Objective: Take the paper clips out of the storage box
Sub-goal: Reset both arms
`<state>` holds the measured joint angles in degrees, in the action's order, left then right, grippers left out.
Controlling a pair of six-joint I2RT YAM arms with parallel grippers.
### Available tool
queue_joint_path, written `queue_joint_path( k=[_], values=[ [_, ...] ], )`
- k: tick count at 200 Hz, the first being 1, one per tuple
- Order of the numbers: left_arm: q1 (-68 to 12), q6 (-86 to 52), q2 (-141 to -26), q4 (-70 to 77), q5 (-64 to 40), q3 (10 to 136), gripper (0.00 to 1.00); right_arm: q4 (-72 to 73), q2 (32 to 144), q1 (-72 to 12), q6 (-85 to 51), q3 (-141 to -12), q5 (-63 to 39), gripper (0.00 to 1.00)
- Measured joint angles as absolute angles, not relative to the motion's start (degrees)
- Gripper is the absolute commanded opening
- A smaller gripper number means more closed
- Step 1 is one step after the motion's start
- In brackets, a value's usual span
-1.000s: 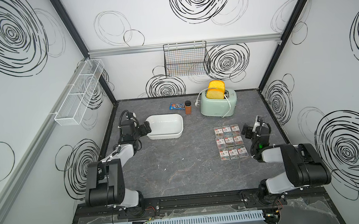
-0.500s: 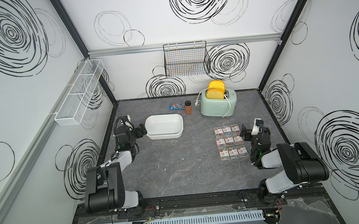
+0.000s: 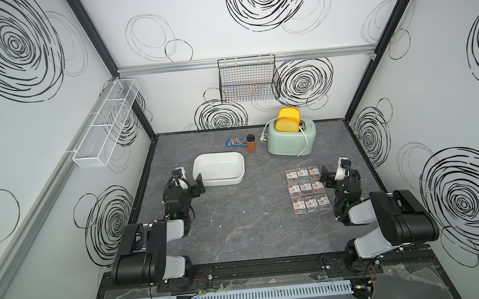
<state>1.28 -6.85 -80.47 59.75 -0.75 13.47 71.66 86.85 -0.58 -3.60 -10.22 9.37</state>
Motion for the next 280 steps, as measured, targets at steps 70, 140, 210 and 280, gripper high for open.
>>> queue_joint_path(
  k=[70, 140, 210, 280],
  values=[
    [-2.2, -4.0, -83.9, 69.1, 5.4, 11.4, 0.98, 71.7, 86.8, -0.6, -3.6, -10.2, 9.4, 0.99],
    [-3.5, -2.5, -83.9, 70.4, 7.8, 11.4, 0.99, 71.7, 86.8, -0.6, -3.6, -10.2, 9.4, 0.99],
    [-3.5, -2.3, -83.9, 70.4, 8.0, 11.4, 0.99, 71.7, 86.8, -0.6, -3.6, -10.2, 9.3, 0.99],
    [-4.5, -1.7, -83.9, 70.4, 9.2, 11.4, 0.99, 71.7, 86.8, -0.6, -3.6, -10.2, 9.4, 0.99]
  ],
)
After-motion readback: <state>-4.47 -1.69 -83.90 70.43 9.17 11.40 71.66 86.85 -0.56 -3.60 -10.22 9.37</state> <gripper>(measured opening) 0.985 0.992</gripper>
